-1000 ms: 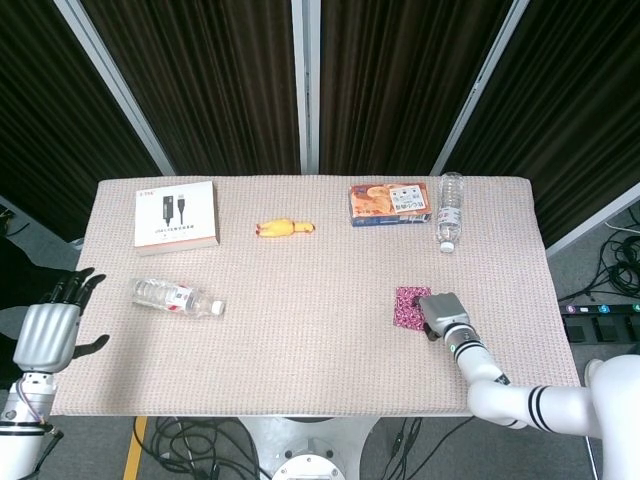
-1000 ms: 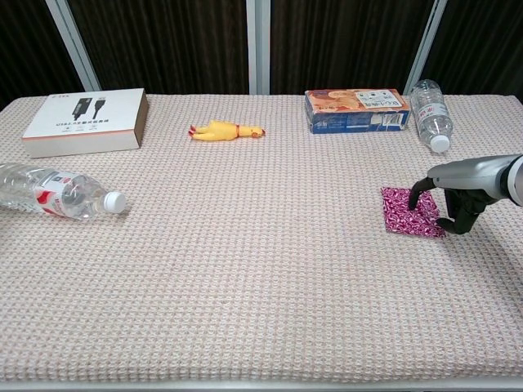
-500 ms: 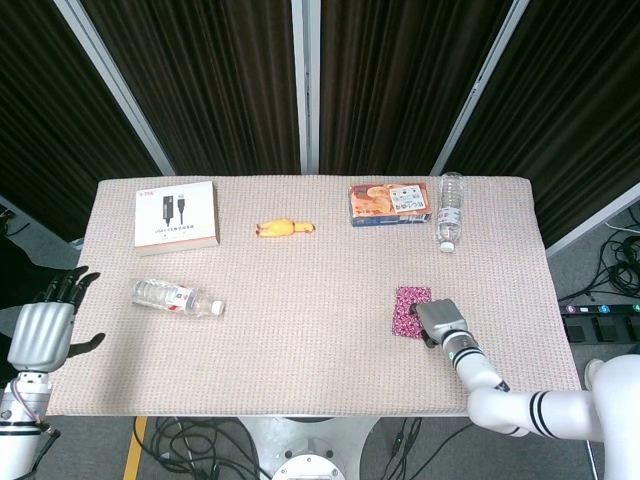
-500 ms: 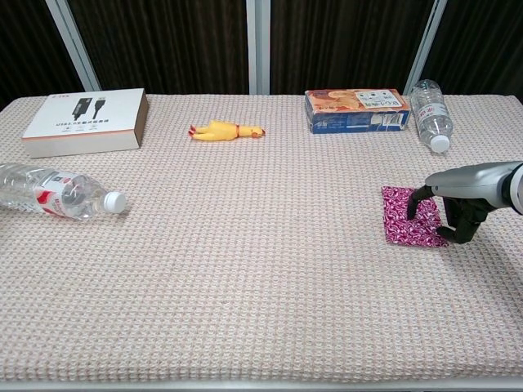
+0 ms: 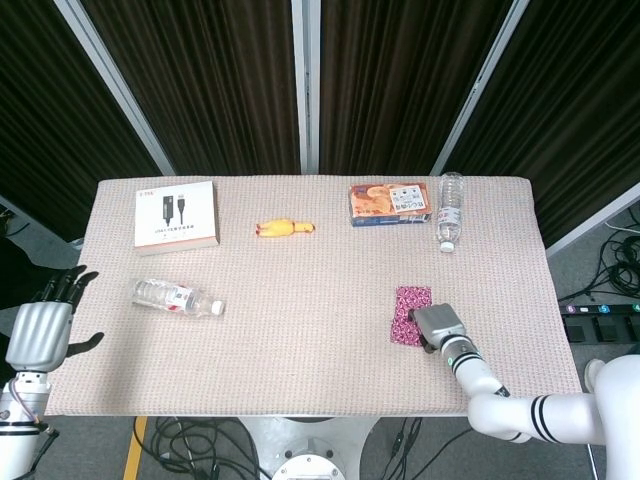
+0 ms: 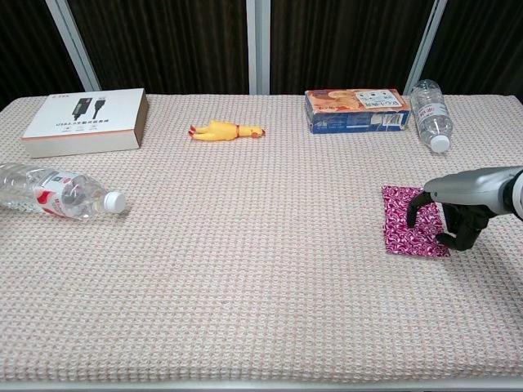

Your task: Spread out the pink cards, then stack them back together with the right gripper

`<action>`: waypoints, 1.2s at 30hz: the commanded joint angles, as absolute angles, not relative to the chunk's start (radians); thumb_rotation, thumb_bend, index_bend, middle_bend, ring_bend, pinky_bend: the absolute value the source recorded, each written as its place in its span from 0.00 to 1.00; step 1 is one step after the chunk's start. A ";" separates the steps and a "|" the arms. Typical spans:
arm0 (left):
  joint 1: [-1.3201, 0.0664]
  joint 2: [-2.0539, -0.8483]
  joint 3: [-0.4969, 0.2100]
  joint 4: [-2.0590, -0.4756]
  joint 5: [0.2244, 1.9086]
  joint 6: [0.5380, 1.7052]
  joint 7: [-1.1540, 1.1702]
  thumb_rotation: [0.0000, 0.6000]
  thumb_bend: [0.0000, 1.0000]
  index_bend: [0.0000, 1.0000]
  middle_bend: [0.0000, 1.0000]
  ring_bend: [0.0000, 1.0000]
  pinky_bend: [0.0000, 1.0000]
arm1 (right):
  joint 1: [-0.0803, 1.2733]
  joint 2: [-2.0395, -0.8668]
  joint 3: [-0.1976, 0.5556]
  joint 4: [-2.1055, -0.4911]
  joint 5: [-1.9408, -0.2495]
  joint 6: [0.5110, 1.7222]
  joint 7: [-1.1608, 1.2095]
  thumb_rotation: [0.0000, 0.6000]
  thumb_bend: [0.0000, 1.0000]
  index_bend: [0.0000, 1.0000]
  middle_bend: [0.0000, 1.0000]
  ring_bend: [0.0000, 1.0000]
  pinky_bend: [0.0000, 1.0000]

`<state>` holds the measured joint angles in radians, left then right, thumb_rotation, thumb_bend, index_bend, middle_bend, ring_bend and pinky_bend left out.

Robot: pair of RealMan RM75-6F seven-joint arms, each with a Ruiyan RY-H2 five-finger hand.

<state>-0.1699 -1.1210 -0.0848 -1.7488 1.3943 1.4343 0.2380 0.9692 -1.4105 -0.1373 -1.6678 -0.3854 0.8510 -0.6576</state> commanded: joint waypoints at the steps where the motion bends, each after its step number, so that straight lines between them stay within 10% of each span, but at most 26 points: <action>1: -0.169 -1.120 -0.086 -1.750 1.394 1.435 0.237 1.00 0.06 0.22 0.23 0.16 0.38 | 0.970 -1.411 -0.138 -1.671 -0.383 0.852 -0.660 1.00 0.47 0.27 1.00 1.00 0.97; 36: -0.166 -1.112 -0.087 -1.752 1.394 1.436 0.220 1.00 0.06 0.22 0.23 0.16 0.38 | 0.954 -1.296 -0.154 -1.756 -0.344 0.969 -0.701 1.00 0.46 0.30 1.00 1.00 0.97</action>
